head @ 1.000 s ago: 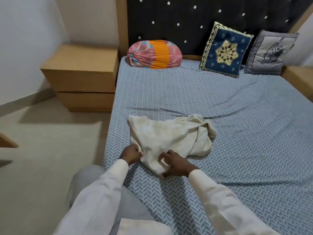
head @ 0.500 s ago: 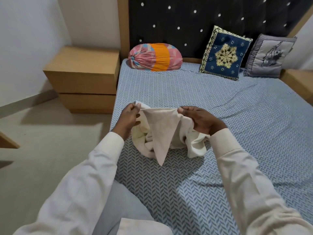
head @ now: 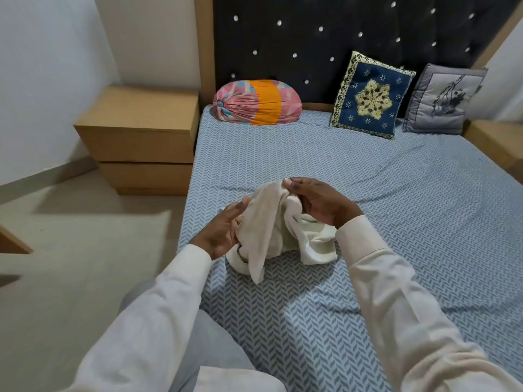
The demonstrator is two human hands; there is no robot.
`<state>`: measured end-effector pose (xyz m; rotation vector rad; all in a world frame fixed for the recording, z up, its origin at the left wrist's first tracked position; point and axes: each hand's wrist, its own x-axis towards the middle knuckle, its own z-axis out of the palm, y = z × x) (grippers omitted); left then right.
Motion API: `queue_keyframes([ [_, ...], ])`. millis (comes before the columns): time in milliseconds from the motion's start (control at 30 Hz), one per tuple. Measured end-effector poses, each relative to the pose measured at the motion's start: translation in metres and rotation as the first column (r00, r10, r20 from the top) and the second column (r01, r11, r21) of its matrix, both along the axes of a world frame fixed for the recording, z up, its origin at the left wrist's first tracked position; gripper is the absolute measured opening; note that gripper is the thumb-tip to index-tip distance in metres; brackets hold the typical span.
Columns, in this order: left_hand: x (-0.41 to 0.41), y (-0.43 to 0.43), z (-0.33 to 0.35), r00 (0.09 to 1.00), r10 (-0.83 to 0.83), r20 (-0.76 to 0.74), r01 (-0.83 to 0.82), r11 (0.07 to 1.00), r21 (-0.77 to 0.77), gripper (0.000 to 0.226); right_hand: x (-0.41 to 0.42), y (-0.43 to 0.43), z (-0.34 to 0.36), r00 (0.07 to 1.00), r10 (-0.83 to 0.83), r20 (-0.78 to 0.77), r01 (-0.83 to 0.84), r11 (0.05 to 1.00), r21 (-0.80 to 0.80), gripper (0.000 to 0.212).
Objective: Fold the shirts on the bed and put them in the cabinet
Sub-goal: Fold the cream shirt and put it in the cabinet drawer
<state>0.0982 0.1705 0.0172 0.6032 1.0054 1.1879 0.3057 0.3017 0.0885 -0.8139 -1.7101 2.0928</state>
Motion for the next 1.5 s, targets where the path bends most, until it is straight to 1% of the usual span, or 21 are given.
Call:
queue_keyframes([
  [67, 0.000, -0.001, -0.003, 0.988, 0.157, -0.007, -0.157, 0.987, -0.028, 0.072, 0.001, -0.001, -0.006, 0.997, 0.033, 0.071, -0.037, 0.998, 0.056, 0.044],
  [133, -0.008, -0.004, 0.005, 0.941, 0.257, -0.221, -0.258, 0.966, 0.023, 0.058, 0.006, -0.003, -0.014, 0.986, 0.046, 0.161, -0.065, 0.991, 0.117, 0.060],
  [200, -0.024, -0.012, 0.014, 0.906, 0.247, -0.343, -0.231, 0.969, 0.088, 0.043, 0.015, -0.004, -0.026, 0.946, 0.044, 0.322, -0.134, 0.956, 0.262, 0.050],
  [233, -0.036, -0.017, 0.019, 0.912, 0.235, -0.337, -0.217, 0.972, 0.090, 0.040, 0.021, -0.002, -0.039, 0.899, 0.048, 0.434, -0.206, 0.923, 0.326, 0.043],
  [300, -0.061, -0.030, 0.023, 0.916, 0.208, -0.343, -0.192, 0.978, 0.080, 0.037, 0.038, -0.002, -0.076, 0.733, -0.024, 0.679, -0.352, 0.841, 0.411, 0.042],
  [333, -0.070, -0.038, 0.020, 0.899, 0.194, -0.393, -0.184, 0.981, 0.063, 0.034, 0.050, -0.002, -0.097, 0.623, -0.103, 0.775, -0.395, 0.814, 0.426, 0.050],
  [400, -0.084, -0.054, 0.008, 0.838, 0.186, -0.513, -0.206, 0.978, 0.020, 0.024, 0.070, -0.007, -0.133, 0.463, -0.263, 0.846, -0.401, 0.789, 0.465, 0.071],
  [467, -0.089, -0.070, -0.011, 0.775, 0.234, -0.586, -0.280, 0.960, 0.013, 0.020, 0.081, -0.018, -0.155, 0.406, -0.381, 0.831, -0.393, 0.748, 0.534, 0.077],
  [600, -0.084, -0.087, -0.045, 0.633, 0.460, -0.622, -0.510, 0.853, 0.112, 0.022, 0.089, -0.027, -0.172, 0.413, -0.495, 0.764, -0.331, 0.700, 0.633, 0.031],
  [633, -0.082, -0.090, -0.049, 0.599, 0.505, -0.622, -0.552, 0.823, 0.135, 0.024, 0.092, -0.023, -0.172, 0.437, -0.476, 0.763, -0.296, 0.725, 0.622, 0.026],
  [733, -0.078, -0.095, -0.050, 0.541, 0.577, -0.611, -0.624, 0.763, 0.168, 0.025, 0.113, -0.002, -0.154, 0.553, -0.495, 0.670, -0.067, 0.776, 0.628, 0.033],
  [800, -0.078, -0.094, -0.047, 0.560, 0.600, -0.572, -0.637, 0.753, 0.166, 0.024, 0.139, 0.009, -0.132, 0.518, -0.582, 0.626, 0.065, 0.757, 0.650, 0.028],
  [900, -0.075, -0.084, -0.046, 0.635, 0.572, -0.520, -0.577, 0.798, 0.173, 0.026, 0.179, 0.012, -0.106, 0.336, -0.725, 0.602, 0.201, 0.679, 0.706, 0.020],
  [967, -0.064, -0.074, -0.045, 0.710, 0.508, -0.488, -0.498, 0.852, 0.161, 0.026, 0.197, 0.009, -0.110, 0.202, -0.745, 0.635, 0.218, 0.667, 0.713, 0.012],
  [1033, -0.049, -0.065, -0.047, 0.755, 0.455, -0.471, -0.439, 0.886, 0.151, 0.028, 0.207, 0.001, -0.122, 0.130, -0.696, 0.706, 0.184, 0.716, 0.673, 0.015],
  [1100, -0.040, -0.062, -0.051, 0.741, 0.459, -0.491, -0.440, 0.883, 0.162, 0.032, 0.207, -0.011, -0.135, 0.109, -0.691, 0.715, 0.172, 0.721, 0.671, 0.028],
  [1200, -0.045, -0.072, -0.068, 0.708, 0.483, -0.516, -0.466, 0.868, 0.173, 0.032, 0.193, -0.027, -0.146, 0.156, -0.718, 0.678, 0.226, 0.695, 0.683, 0.038],
  [1300, -0.057, -0.085, -0.084, 0.703, 0.504, -0.501, -0.510, 0.849, 0.139, 0.027, 0.177, -0.035, -0.155, 0.206, -0.571, 0.794, 0.191, 0.820, 0.540, 0.051],
  [1367, -0.062, -0.087, -0.087, 0.702, 0.523, -0.484, -0.531, 0.837, 0.135, 0.025, 0.175, -0.042, -0.167, 0.124, -0.533, 0.837, 0.162, 0.843, 0.513, 0.063],
  [1433, -0.063, -0.086, -0.090, 0.689, 0.528, -0.497, -0.531, 0.834, 0.150, 0.022, 0.180, -0.052, -0.177, 0.017, -0.617, 0.787, 0.174, 0.776, 0.606, 0.064],
  [1500, -0.062, -0.085, -0.092, 0.687, 0.530, -0.498, -0.534, 0.832, 0.148, 0.021, 0.187, -0.057, -0.184, 0.015, -0.703, 0.711, 0.251, 0.691, 0.678, 0.058],
])
